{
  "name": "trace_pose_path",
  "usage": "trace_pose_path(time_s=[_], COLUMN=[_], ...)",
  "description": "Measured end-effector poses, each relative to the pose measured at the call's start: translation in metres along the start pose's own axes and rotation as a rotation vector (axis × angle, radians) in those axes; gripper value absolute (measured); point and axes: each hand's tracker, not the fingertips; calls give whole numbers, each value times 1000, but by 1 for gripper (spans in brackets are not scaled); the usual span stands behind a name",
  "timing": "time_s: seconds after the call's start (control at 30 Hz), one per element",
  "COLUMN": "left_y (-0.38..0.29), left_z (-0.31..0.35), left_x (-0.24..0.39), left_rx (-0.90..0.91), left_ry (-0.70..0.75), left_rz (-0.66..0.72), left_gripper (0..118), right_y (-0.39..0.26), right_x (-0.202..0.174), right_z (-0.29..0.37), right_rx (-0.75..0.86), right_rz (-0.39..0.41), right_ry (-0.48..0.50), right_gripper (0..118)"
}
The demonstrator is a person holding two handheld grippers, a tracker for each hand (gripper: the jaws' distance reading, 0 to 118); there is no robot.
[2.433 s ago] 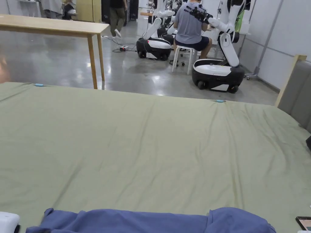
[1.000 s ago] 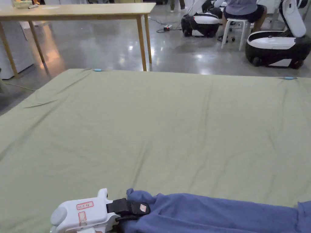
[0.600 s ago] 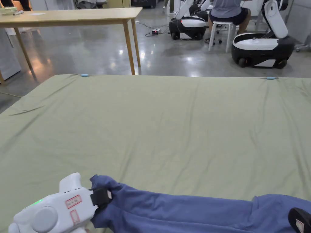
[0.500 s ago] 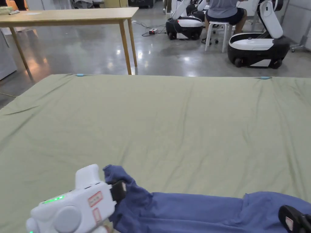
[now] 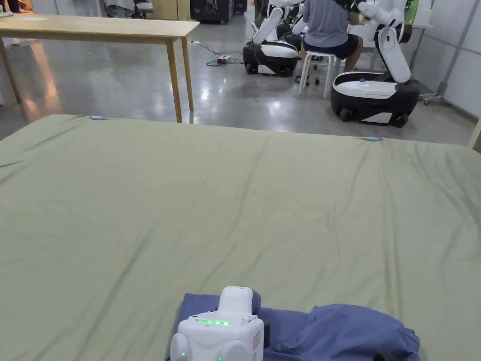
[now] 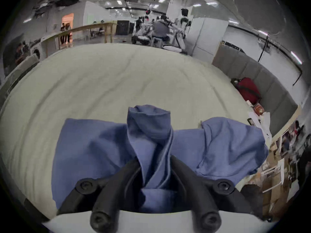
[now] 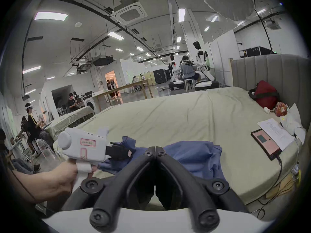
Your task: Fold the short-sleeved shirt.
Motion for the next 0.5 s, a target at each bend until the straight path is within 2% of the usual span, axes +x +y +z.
trace_pose_path(time_s=[0.03, 0.07, 0.1, 0.2, 0.33, 0.37, 0.4, 0.43, 0.47, 0.5], left_y=[3, 6, 9, 14, 13, 13, 14, 12, 10, 8], left_z=[13, 26, 44, 104, 108, 96, 82, 70, 58, 43], left_x=[-2, -3, -7, -27, -69, -77, -80, -78, -71, -62], left_rx=[31, 78, 133, 303, 250, 204, 160, 143, 125, 100], left_ry=[-34, -67, -107, -121, 24, 23, -13, -79, -137, -178], left_rz=[7, 12, 12, 5, 16, 48, 103, 140, 142, 129], left_gripper=[68, 93, 103, 104, 106, 101, 75, 41, 17, 15], right_y=[2, 4, 6, 11, 11, 10, 9, 8, 7, 6], right_x=[-1, -2, -3, -7, -9, -8, -8, -8, -7, -6], right_z=[0, 1, 0, -2, -5, -7, -8, -9, -10, -9], right_rx=[3, 8, 10, 13, 8, 5, 2, -3, -8, -14], right_rz=[22, 42, 54, 105, 118, 115, 111, 109, 106, 101], right_ry=[-6, -9, -9, -20, 0, 6, 10, 12, 10, 4], right_gripper=[0, 0, 0, 0, 0, 0, 0, 0, 0, 0])
